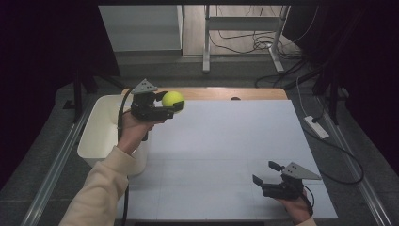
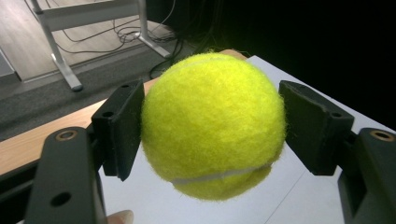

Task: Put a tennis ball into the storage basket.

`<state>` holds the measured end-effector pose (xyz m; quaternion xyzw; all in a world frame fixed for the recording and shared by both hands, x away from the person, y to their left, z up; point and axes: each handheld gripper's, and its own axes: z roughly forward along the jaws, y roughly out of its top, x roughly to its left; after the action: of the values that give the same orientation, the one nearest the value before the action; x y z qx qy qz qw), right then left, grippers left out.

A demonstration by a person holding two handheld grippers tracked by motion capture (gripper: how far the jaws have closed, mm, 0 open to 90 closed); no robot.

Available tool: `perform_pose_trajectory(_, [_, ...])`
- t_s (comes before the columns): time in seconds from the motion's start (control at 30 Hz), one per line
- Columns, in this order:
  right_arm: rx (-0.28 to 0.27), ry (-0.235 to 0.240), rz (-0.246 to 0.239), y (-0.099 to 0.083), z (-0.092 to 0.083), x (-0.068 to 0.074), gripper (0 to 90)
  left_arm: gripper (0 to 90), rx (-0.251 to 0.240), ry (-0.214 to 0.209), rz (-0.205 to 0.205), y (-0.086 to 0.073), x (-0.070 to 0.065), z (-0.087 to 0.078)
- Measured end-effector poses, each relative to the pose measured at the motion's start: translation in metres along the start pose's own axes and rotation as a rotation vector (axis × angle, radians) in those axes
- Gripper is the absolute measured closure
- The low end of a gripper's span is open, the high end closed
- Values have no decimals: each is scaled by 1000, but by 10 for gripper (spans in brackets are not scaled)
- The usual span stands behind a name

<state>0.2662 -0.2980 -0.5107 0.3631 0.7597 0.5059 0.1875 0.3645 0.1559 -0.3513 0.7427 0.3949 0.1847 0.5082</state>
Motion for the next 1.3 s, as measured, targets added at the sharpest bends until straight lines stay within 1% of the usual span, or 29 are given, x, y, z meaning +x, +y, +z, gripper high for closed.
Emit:
perform_pose_trajectory(0.17, [0, -1, -1, 0, 0, 0, 126, 274, -2, 12, -4, 0, 4, -3])
perform_pose_trajectory(0.27, [2, -2, -3, 0, -1, 0, 126, 273, -4, 27, -8, -1, 8, -6])
perform_pose_trajectory(0.4, [-2, -2, 3, 0, 0, 0, 126, 273, -7, 41, -20, -2, 14, -9])
perform_pose_trajectory(0.7, [-1, 2, -12, 1, 0, 2, 126, 273, -7, 84, -27, -3, 25, -21])
perform_pose_trajectory(0.87, [-2, -2, -3, 0, -1, 1, 126, 273, -6, 97, -28, -4, 28, -25])
perform_pose_trajectory(1.13, [-1, -1, -4, 0, 0, 1, 126, 273, -9, 110, -34, -7, 33, -33])
perform_pose_trajectory(1.3, [-2, -2, -5, 0, -1, 1, 126, 273, -5, 130, -35, -9, 37, -38])
